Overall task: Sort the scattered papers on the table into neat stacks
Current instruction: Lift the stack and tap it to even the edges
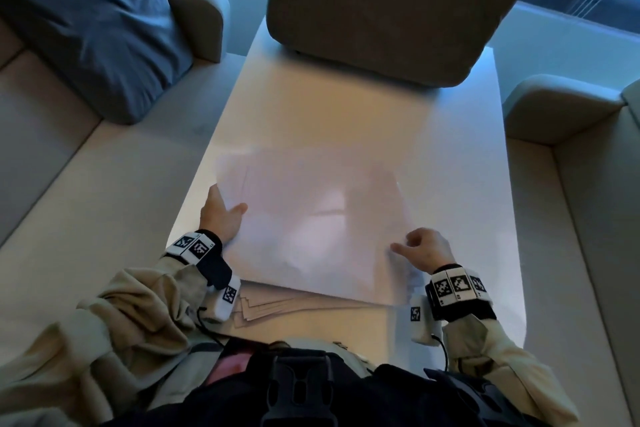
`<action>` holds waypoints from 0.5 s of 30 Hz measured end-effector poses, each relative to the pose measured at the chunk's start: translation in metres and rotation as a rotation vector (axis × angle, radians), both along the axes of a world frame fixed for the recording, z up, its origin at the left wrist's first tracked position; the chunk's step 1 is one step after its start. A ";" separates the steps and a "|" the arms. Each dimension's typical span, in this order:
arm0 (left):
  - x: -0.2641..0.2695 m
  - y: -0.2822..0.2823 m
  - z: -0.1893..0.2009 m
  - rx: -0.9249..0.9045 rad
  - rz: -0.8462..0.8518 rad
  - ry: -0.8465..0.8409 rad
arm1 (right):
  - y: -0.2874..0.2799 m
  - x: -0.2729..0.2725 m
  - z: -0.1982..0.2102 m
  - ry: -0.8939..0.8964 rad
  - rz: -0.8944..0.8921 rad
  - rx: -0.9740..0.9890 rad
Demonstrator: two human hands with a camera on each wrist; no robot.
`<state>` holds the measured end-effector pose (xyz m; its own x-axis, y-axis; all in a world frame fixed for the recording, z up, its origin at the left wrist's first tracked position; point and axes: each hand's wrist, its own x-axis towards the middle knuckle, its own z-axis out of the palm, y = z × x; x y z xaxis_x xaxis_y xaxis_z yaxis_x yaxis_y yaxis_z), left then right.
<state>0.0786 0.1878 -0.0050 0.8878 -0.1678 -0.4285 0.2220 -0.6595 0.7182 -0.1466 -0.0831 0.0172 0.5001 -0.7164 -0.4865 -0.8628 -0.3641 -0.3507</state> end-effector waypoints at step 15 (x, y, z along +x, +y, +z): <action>0.011 0.004 -0.005 0.356 -0.305 -0.106 | -0.008 0.048 -0.022 -0.098 -0.126 -0.051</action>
